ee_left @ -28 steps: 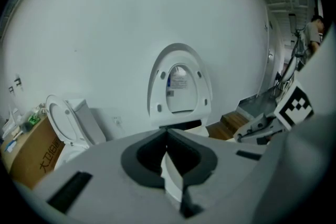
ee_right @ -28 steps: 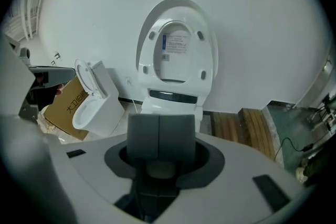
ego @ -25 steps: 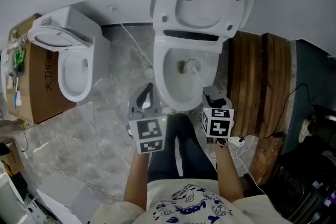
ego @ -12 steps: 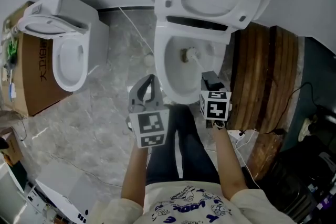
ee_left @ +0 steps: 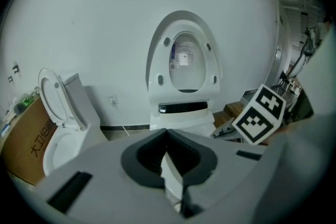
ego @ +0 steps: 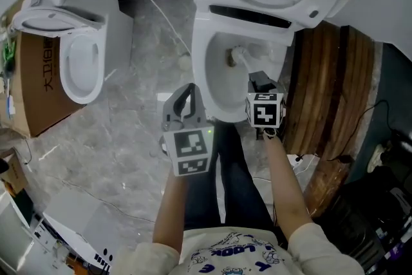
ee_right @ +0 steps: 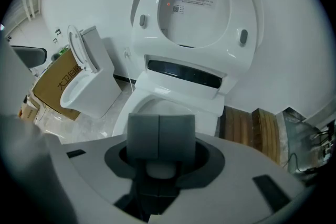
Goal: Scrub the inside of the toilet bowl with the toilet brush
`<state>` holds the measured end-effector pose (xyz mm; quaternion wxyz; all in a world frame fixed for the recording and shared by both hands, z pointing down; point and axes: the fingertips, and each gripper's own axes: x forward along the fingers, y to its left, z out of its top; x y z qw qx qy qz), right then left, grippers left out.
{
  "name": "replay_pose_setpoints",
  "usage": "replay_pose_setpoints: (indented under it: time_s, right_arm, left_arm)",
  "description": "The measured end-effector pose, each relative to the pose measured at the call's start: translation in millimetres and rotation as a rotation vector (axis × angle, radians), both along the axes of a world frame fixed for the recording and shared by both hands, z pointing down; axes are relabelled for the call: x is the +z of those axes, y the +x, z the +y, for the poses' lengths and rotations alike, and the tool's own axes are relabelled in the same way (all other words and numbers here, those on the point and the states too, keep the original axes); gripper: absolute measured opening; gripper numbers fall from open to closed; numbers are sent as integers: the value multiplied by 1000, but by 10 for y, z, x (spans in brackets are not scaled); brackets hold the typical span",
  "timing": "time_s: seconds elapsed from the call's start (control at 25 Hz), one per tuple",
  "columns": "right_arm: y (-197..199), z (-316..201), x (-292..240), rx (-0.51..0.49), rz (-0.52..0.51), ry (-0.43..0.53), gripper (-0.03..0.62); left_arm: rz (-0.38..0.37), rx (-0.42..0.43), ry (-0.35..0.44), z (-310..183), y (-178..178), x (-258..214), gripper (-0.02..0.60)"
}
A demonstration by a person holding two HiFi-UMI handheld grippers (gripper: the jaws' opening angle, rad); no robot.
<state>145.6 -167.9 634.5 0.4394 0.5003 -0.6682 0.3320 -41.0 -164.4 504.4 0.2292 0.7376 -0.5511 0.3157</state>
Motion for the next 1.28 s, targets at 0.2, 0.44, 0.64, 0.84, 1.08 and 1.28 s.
replay_pose_setpoints:
  time_s: [0.2,0.44,0.64,0.84,1.08,1.28]
  right_arm:
    - [-29,-137,185,-15,19,5,169]
    - [2,-235,402,32,34,2,169]
    - [49,-370,471,106,39,13,169]
    - [20,-461,502,161,17,26,169]
    - [-64,-479,545,179,-16,30,169]
    - [-256,-480,539,93,-53,31,169]
  left_arm:
    - [5,-6,-12,21,19,121,2]
    - [13,-18,-30,73,26,250,3]
    - [20,-18,-44,114,32,334,2]
    - [20,-22,-55,157,21,379,2]
    - [22,-37,-57,188,-19,390,2]
    - [16,-51,-55,218,-112,382,2]
